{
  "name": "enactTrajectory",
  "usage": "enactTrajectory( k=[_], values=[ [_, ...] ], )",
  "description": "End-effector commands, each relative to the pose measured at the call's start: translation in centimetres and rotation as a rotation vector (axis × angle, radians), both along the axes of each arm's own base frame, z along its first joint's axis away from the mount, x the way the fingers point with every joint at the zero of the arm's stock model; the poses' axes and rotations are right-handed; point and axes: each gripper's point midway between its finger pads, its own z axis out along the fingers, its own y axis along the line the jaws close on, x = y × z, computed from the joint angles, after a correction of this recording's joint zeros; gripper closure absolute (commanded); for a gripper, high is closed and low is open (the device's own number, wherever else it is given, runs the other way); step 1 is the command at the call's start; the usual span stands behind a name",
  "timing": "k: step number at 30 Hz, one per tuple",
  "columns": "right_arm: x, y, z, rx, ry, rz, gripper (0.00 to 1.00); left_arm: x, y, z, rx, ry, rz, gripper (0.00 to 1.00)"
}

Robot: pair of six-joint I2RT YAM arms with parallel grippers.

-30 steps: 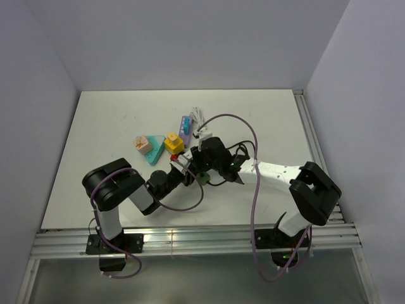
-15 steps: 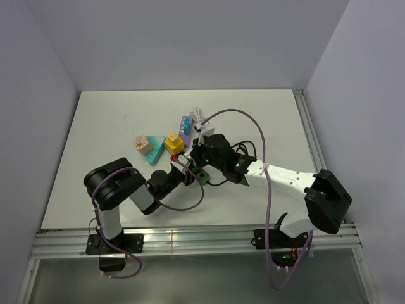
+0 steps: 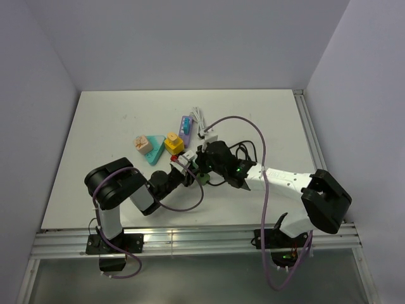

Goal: Insert the plug
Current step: Insert the plug into the socket.

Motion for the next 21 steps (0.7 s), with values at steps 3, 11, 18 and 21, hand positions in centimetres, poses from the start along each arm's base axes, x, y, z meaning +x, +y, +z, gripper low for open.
enactTrajectory(
  k=[3, 11, 18, 21],
  values=[
    [0.0, -0.5, -1.8, -0.009, 0.012, -0.030, 1.00, 0.5, 1.5, 5.0, -0.187, -0.165, 0.057, 1.00],
    [-0.1, -0.5, -4.9, -0.056, 0.062, -0.032, 1.00, 0.3, 1.3, 4.9, -0.187, -0.158, 0.043, 1.00],
    [0.4, -0.9, -1.3, -0.011, 0.002, -0.058, 1.00, 0.2, 1.2, 4.6, -0.181, -0.151, 0.035, 1.00],
    [0.8, -1.0, 1.3, 0.011, -0.038, -0.067, 1.00, 0.2, 1.3, 4.6, -0.183, -0.151, 0.037, 1.00]
  ],
)
